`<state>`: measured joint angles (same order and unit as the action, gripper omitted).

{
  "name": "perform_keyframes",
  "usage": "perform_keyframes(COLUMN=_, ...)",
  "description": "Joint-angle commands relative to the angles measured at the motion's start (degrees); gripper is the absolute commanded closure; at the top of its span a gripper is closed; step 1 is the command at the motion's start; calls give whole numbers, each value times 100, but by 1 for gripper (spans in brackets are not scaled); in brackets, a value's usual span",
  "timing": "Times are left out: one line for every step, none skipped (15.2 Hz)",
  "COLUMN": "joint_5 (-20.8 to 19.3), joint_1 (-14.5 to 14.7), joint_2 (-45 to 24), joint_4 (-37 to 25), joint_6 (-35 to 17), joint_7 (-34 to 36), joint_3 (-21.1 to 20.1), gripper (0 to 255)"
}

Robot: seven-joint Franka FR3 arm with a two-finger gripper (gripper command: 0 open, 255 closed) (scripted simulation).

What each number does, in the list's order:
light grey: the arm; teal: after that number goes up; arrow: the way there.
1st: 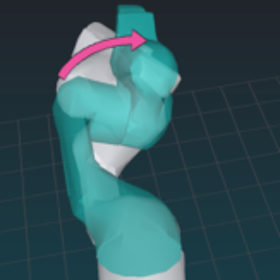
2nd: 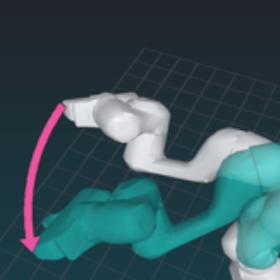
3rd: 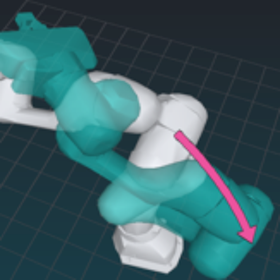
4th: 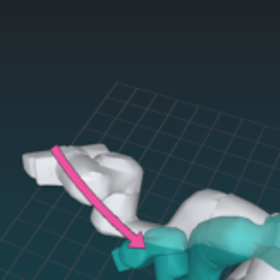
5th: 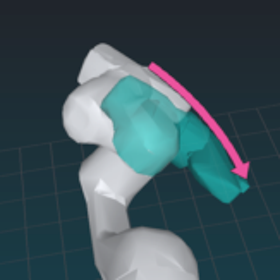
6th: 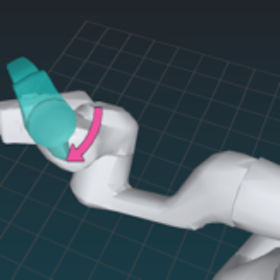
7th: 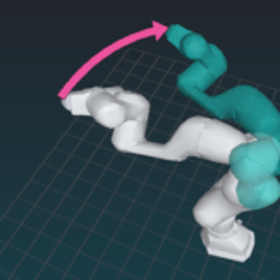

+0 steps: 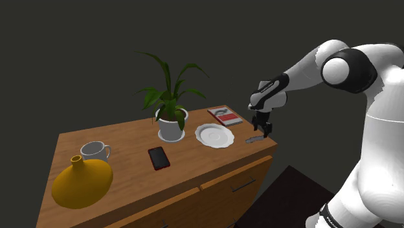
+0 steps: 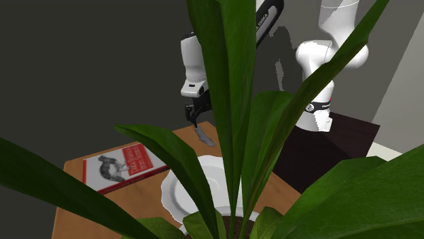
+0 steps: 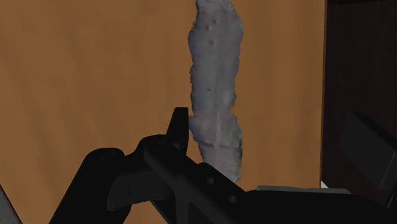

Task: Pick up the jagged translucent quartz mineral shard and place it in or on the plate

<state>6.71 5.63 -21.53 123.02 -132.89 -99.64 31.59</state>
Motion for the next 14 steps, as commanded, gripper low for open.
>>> perform_keyframes(joint_5=83, joint_1=-59, joint_2=-135, joint_4=-10, joint_6=-114, joint_7=-86, joint_3=-51, gripper=0)
perform_keyframes(joint_5=119, joint_1=-80, joint_2=-188, joint_4=8, joint_6=-181, joint_7=-110, joint_3=-73, gripper=0)
perform_keyframes(joint_5=156, joint_1=-102, joint_2=-243, joint_4=26, joint_6=-247, joint_7=-135, joint_3=-97, gripper=0)
perform_keyframes(joint_5=193, joint_1=-124, joint_2=-297, joint_4=41, joint_6=-313, joint_7=-160, joint_3=-121, gripper=0)
perform_keyframes(joint_5=214, joint_1=-137, joint_2=-329, joint_4=50, joint_6=-351, joint_7=-175, joint_3=-135, gripper=0)
perform_keyframes(joint_5=214, joint_1=-137, joint_2=-329, joint_4=50, joint_6=-351, joint_7=-174, joint_3=-135, gripper=0)
perform_keyframes(joint_5=214, joint_1=-137, joint_2=-329, joint_4=50, joint_6=-351, joint_7=-175, joint_3=-135, gripper=0)
perform_keyframes(joint_5=214, joint_1=-137, joint_2=-329, joint_4=50, joint_6=-351, joint_7=-175, joint_3=-135, gripper=0)
perform_keyframes(joint_5=214, joint_1=-137, joint_2=-329, joint_4=50, joint_6=-351, joint_7=-175, joint_3=-135, gripper=0)
perform_keyframes(joint_5=214, joint_1=-137, joint_2=-329, joint_4=50, joint_6=-351, joint_7=-175, joint_3=-135, gripper=0)
perform_keyframes(joint_5=214, joint_1=-137, joint_2=-329, joint_4=50, joint_6=-351, joint_7=-175, joint_3=-135, gripper=0)
perform_keyframes(joint_5=214, joint_1=-137, joint_2=-329, joint_4=50, joint_6=-351, joint_7=-175, joint_3=-135, gripper=0)
perform_keyframes(joint_5=214, joint_1=-137, joint_2=-329, joint_4=50, joint_6=-351, joint_7=-175, joint_3=-136, gripper=255)
perform_keyframes(joint_5=214, joint_1=-137, joint_2=-329, joint_4=50, joint_6=-351, joint_7=-175, joint_3=-136, gripper=255)
